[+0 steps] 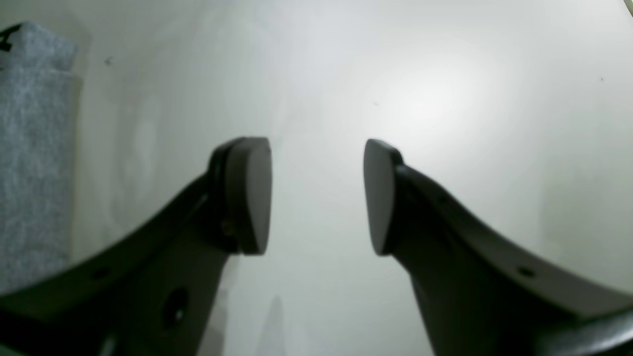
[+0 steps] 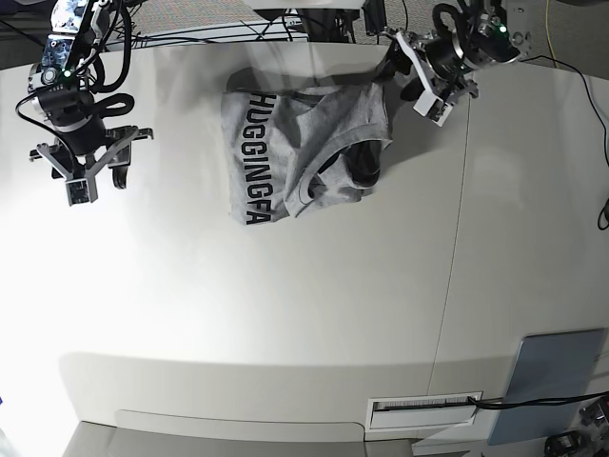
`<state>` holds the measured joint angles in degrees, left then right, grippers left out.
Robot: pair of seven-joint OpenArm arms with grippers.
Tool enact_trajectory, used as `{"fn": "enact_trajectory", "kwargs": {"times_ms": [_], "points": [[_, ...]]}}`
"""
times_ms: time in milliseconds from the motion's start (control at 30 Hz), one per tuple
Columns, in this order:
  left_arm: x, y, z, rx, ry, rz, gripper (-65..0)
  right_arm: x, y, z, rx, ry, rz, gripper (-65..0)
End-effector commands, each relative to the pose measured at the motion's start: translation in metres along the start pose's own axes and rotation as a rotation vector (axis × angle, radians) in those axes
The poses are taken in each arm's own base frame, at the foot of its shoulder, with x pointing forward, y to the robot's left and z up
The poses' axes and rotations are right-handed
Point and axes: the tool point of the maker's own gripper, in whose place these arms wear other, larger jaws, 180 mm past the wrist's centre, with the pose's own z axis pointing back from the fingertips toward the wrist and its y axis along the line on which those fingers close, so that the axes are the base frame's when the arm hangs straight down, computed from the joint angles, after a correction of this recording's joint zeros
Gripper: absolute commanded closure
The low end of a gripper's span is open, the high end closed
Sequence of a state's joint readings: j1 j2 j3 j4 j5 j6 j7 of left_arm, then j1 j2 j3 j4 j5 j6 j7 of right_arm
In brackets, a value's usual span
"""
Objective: Fold the T-shirt properly
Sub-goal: 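Press and tuck the folded bundle edge with the left gripper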
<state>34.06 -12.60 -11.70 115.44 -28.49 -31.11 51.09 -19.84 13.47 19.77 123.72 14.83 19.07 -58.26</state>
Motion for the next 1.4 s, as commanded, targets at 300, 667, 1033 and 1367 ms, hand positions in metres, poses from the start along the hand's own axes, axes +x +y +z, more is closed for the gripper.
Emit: {"fn": "enact_trajectory", "kwargs": {"times_ms": [300, 667, 1033, 1367], "points": [[0.115, -0.004, 0.027, -0.01, -0.327, -0.058, -33.9, 0.014, -0.002, 0.003, -0.005, -0.051, 0.01, -29.6], [0.125, -0.02, -0.031, -0.023, -0.257, -0.001, -33.9, 0.012, -0.002, 0.003, -0.005, -0.04, 0.011, -29.6], [0.136, -0.031, -0.041, -0.05, -0.289, 0.052, -33.8, 0.013, -0.002, 0.003, -0.005, -0.048, 0.01, -29.6], [0.145, -0.012, -0.045, 0.042, -0.289, -0.013, 0.0, 0.013, -0.002, 0.003, -0.004, -0.048, 0.011, -29.6]]}}
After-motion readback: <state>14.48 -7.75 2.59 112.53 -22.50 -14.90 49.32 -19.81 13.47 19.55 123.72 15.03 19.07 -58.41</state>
